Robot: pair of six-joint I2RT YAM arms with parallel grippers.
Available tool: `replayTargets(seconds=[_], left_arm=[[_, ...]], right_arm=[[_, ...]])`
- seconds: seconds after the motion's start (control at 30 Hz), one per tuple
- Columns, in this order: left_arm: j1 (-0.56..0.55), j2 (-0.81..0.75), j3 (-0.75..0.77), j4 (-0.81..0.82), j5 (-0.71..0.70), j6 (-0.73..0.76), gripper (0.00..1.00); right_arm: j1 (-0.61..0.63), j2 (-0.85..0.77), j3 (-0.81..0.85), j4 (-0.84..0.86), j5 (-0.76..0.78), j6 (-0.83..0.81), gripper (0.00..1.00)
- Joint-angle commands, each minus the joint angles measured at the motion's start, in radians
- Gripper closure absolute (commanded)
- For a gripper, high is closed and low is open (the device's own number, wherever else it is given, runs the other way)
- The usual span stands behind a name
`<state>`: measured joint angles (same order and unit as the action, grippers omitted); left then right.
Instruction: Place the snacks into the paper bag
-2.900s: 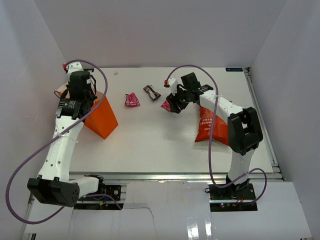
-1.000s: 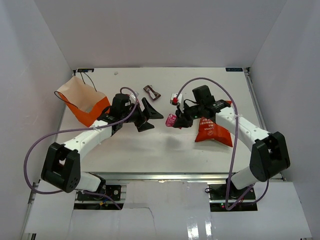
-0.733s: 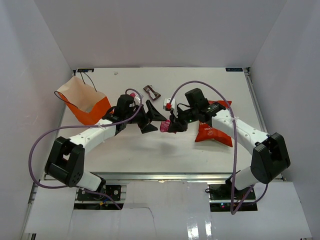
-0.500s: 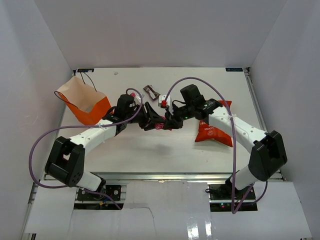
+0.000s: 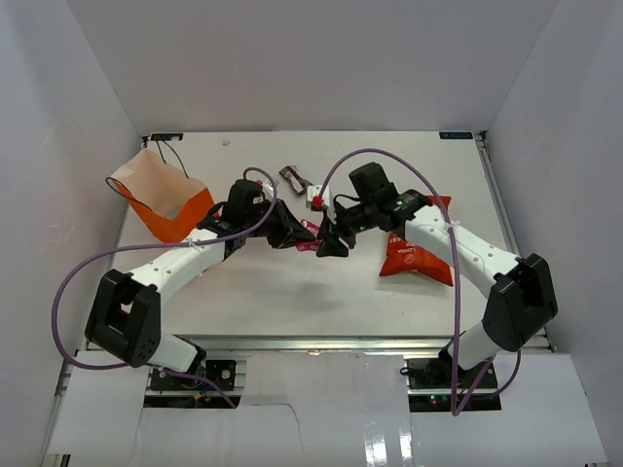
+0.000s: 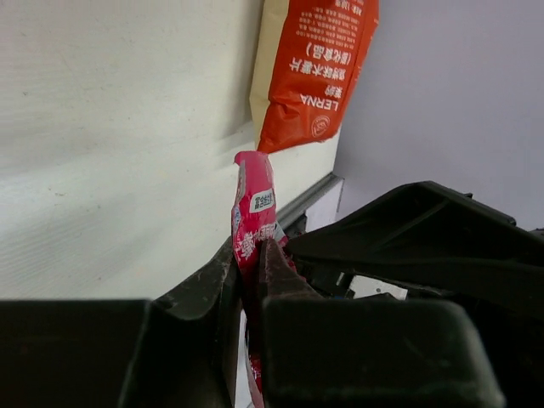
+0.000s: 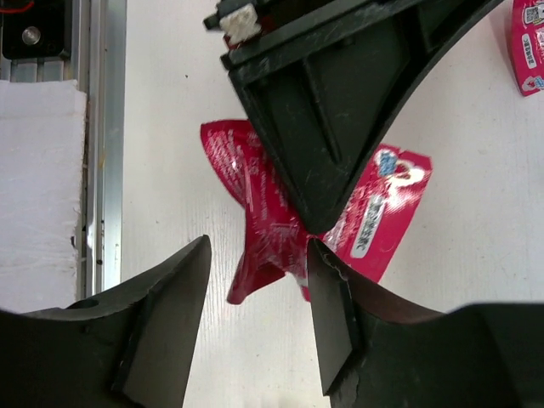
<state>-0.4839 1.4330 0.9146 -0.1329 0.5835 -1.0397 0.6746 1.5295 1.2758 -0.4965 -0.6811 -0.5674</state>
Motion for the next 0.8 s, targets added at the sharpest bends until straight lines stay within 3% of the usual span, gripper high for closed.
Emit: replayTargets(seconds=[0.0,0.13,0.3,0.43,0.77], left_arm=[[-0.001,-0.077,0.118,-0.197,-0.132,0.134,0.99],[0.01,-0.127,0.272,-0.425,-0.348,0.311,1.0],[0.034,-0.229,0.432,-0.601,-0.505,0.412,1.0],[0.054,-0.272,0.597,-0.759,-0.748,0.481,1.0],[0.13,-0.295,0.846,-0.907,-1.15,0.624,1.0]], right_arm=[[-0.001,-0.054,0.045,-0.027,-0.006,-0.048,0.44],[-0.032,-0.098,0.053,-0.051,0.025,-0.075,0.44],[-0.101,-0.097,0.043,-0.04,0.031,-0.058,0.44],[-0.145,-0.075,0.03,0.002,0.029,-0.012,0.45],[-0.162,-0.017,0.019,0.039,0.032,0.008,0.45]])
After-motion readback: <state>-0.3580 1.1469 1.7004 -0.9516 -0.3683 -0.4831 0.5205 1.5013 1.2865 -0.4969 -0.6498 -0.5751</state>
